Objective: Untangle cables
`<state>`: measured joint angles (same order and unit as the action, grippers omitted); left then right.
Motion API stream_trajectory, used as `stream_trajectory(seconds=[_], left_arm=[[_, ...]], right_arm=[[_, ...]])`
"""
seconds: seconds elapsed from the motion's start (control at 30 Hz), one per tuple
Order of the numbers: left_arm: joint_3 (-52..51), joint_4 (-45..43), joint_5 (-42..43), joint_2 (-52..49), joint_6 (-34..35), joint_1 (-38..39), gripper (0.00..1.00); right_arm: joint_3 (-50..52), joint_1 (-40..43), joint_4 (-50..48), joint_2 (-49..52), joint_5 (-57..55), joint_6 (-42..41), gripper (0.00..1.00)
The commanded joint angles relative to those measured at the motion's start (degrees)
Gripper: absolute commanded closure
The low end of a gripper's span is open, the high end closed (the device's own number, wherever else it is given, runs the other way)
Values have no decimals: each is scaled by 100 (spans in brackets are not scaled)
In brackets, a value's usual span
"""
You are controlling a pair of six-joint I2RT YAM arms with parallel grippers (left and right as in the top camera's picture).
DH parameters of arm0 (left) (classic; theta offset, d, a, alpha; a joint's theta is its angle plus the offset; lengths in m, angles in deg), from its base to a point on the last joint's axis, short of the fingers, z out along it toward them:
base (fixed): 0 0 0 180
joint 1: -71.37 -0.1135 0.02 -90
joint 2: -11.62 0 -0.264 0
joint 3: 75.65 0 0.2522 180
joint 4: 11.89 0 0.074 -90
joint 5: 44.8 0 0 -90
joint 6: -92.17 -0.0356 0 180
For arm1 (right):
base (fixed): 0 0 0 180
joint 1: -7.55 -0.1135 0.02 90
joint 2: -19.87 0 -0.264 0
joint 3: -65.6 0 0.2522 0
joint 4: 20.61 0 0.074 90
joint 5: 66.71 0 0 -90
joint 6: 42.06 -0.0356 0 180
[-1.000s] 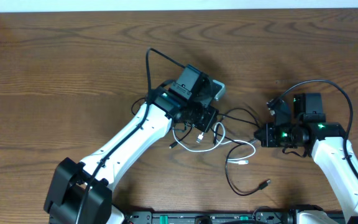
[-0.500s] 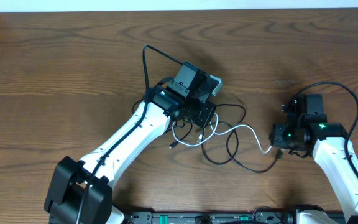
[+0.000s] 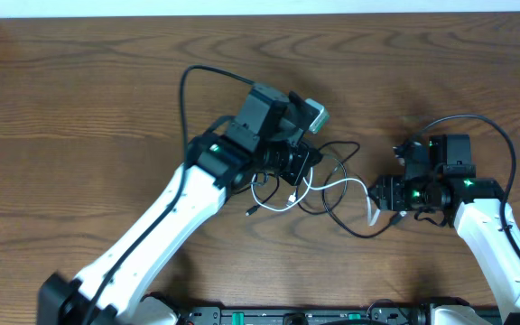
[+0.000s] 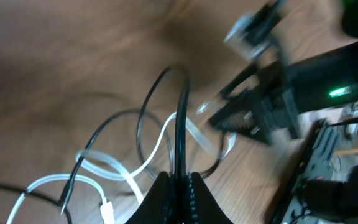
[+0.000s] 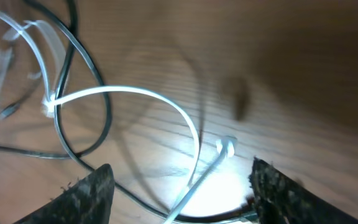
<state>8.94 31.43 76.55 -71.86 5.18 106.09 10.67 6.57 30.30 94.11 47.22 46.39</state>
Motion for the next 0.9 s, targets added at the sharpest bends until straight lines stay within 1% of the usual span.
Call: stream_trajectory(seconds=[0.0, 0.07, 0.27, 0.33, 0.37, 0.47, 0.57, 0.83, 0.87], left_arm=[[35, -208, -109, 518, 221, -4, 93], [35, -328, -229, 750, 243, -4, 93], [35, -479, -240, 1239, 243, -4, 92], [33, -457, -238, 1255, 326, -2, 93], [33, -417, -238, 1233, 415, -2, 92], [33, -337, -127, 1154, 483, 0, 92], [33, -326, 131, 1075, 481, 2, 93], [26, -175, 94, 907, 476, 2, 93], [26, -37, -111, 817, 476, 2, 93]], right_arm=[[13, 13, -129, 2, 1036, 501, 31], [13, 13, -184, 2, 1036, 479, 29], [13, 13, -238, 2, 1145, 481, 25], [13, 13, -337, 2, 1394, 481, 22], [13, 13, -483, 2, 1742, 483, 21], [13, 13, -807, 2, 2448, 483, 21], [13, 13, -1088, 2, 2887, 483, 23], [13, 11, -1231, 2, 3056, 483, 22], [13, 13, -1252, 2, 3042, 481, 26]])
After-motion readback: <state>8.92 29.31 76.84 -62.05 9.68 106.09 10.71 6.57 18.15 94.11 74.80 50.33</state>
